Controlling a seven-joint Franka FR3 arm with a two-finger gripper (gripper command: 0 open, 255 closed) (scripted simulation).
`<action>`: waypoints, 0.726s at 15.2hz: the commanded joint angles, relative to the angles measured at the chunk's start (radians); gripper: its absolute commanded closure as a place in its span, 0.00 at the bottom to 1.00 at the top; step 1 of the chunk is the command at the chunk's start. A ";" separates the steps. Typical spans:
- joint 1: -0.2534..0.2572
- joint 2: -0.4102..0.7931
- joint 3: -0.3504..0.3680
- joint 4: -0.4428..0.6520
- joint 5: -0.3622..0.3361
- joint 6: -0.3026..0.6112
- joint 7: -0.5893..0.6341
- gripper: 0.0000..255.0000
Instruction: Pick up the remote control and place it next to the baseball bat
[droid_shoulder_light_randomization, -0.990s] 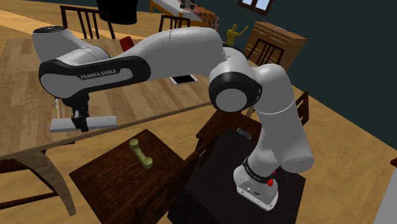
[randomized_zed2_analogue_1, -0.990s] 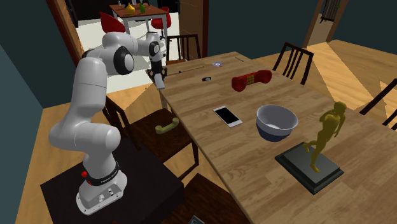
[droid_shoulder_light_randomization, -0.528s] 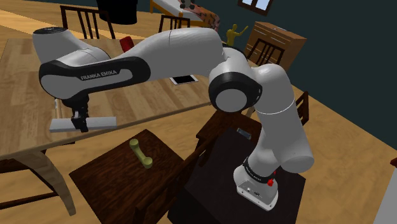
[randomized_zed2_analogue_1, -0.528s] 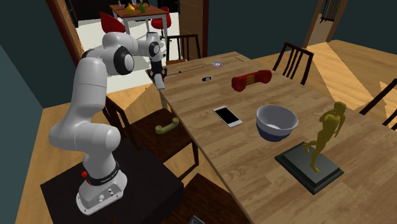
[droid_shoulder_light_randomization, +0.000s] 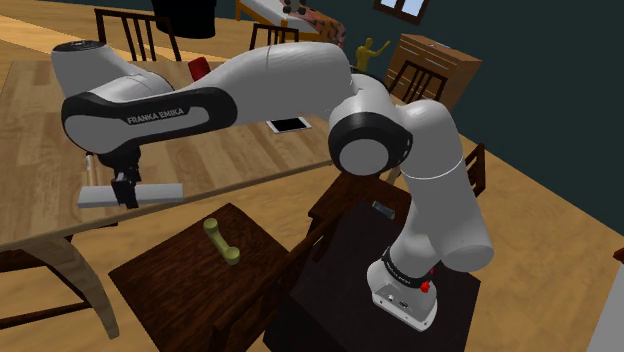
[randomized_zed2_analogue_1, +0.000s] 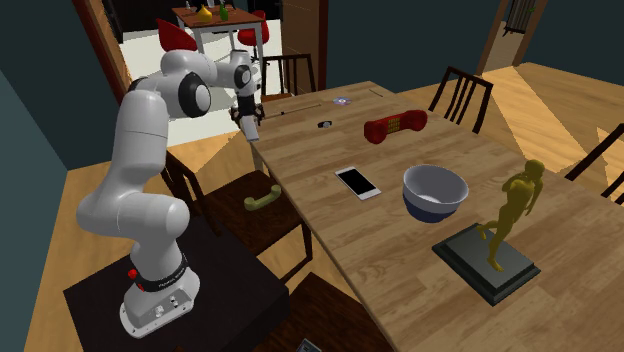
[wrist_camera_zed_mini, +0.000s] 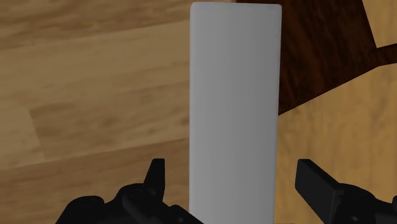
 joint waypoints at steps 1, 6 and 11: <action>0.000 -0.009 -0.001 0.037 -0.002 -0.046 0.004 0.00; -0.002 -0.019 -0.002 0.082 -0.004 -0.100 0.006 0.00; -0.002 -0.019 -0.002 0.082 -0.004 -0.100 0.006 0.00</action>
